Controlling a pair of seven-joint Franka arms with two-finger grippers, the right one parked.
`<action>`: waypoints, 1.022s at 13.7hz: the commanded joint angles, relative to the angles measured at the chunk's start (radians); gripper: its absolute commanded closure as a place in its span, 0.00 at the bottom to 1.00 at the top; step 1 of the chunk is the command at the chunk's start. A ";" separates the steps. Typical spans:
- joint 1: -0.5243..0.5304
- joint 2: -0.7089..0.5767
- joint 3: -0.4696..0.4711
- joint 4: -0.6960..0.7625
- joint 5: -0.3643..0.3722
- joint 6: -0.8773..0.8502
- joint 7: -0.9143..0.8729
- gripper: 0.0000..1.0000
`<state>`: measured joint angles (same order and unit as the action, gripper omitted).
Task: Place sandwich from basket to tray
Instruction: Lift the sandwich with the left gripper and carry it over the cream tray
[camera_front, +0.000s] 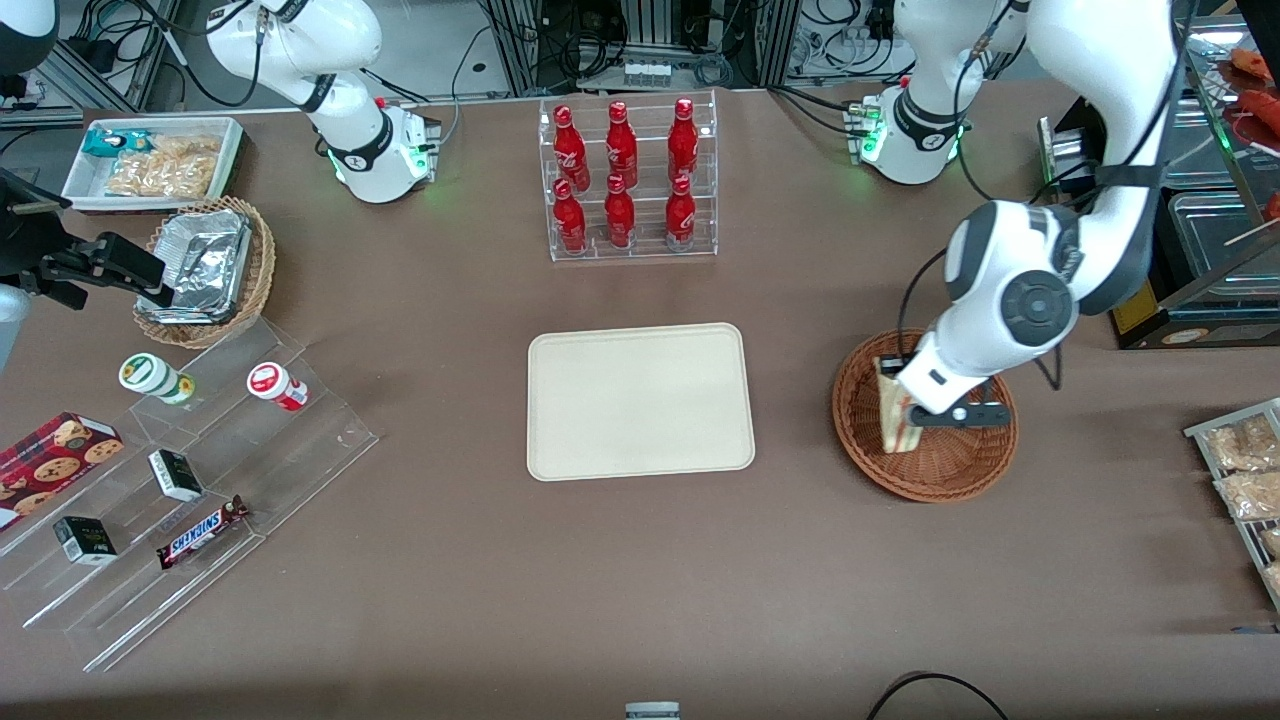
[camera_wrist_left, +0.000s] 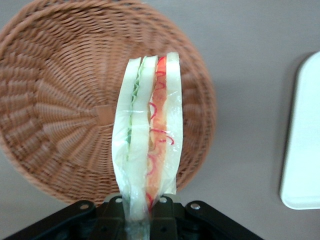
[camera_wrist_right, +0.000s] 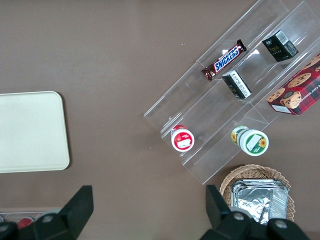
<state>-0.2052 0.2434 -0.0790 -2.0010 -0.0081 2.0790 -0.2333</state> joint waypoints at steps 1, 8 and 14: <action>-0.087 0.089 0.005 0.117 0.007 -0.025 -0.039 0.96; -0.290 0.287 0.005 0.376 -0.004 -0.028 -0.294 1.00; -0.416 0.413 -0.018 0.516 -0.006 -0.017 -0.523 1.00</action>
<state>-0.5915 0.6190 -0.0907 -1.5569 -0.0105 2.0809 -0.6985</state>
